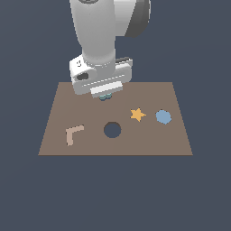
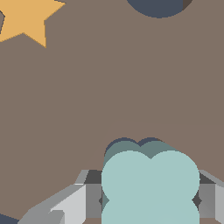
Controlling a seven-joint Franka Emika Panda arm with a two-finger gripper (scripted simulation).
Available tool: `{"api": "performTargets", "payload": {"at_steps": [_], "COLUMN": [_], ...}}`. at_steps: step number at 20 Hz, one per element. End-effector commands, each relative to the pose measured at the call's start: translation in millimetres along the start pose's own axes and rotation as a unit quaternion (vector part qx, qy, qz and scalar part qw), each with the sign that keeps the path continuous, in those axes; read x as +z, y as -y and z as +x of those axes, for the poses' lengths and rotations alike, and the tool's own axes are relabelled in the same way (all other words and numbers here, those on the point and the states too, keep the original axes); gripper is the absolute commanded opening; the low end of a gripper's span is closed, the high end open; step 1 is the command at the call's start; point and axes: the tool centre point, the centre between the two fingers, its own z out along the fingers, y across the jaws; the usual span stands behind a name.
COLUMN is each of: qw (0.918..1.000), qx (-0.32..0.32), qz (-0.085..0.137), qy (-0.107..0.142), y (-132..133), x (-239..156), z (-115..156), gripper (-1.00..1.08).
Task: Insert a designated object into the corresponding slot on a board.
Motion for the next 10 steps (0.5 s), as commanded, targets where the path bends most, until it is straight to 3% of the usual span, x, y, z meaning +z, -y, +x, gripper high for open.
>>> {"api": "performTargets", "payload": {"at_steps": [1,10], "qw": [1.0,1.0], "qx": [-0.008,-0.004], "qz": [0.0,0.0], "qy": [0.0,0.0], "y": [1.9,0.8], "x": [-0.4,1.2], "z": [-1.2,-0.9], "gripper": [-1.0,-1.0]}}
